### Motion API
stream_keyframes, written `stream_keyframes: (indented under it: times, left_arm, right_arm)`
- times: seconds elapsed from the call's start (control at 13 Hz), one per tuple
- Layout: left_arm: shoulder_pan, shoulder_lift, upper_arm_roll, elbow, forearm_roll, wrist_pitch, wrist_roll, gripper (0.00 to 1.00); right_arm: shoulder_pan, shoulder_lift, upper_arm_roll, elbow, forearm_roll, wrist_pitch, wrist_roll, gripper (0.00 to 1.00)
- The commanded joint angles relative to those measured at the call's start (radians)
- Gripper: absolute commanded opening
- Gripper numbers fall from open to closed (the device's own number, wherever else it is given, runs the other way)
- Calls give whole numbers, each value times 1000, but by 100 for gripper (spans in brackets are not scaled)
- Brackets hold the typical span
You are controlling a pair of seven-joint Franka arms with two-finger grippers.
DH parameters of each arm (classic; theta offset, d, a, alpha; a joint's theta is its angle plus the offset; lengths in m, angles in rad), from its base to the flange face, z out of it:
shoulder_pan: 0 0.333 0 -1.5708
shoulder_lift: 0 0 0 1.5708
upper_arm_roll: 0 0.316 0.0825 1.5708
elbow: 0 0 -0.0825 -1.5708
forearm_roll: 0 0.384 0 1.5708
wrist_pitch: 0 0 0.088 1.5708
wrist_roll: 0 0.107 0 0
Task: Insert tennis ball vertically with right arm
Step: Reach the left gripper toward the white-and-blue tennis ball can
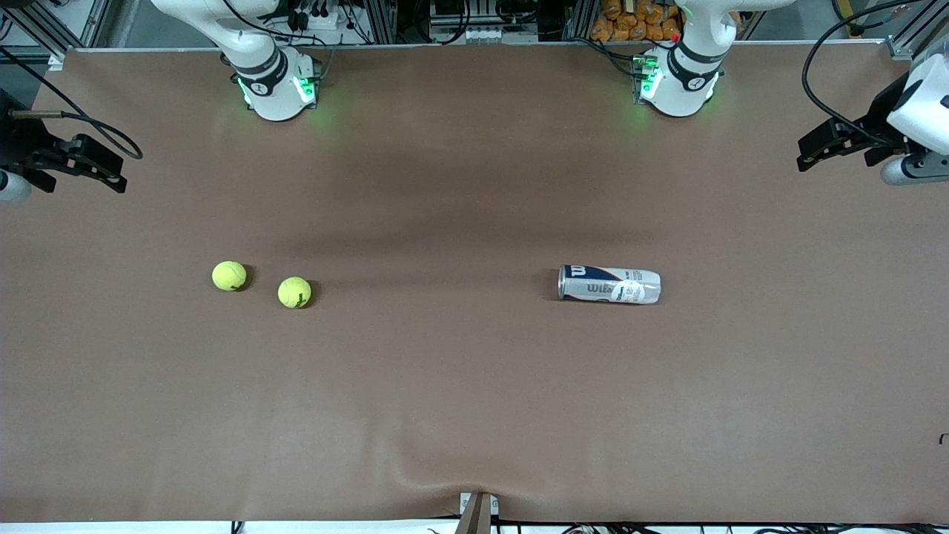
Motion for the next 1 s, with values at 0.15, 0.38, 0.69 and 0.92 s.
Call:
stream_keyframes:
  times: [0.15,0.38,0.69,0.92]
  left_arm:
    - [0,9,-15,18,5,-46,7,100]
    - [-24,60,-18,20,7,-46,-4,100]
    - [-99,179,-24,108,10,-44,-4,100]
    - [-105,245,-24,136,8,-44,-9,100]
  right_arm:
    - [-18,-24,9,-20,18,1,-16,100]
    - [-18,-24,8,-20,18,1,-16,100]
    - [-18,-24,9,-20,18,-2,-16,100]
    - [-18,-24,8,-20,18,-2,-16,100]
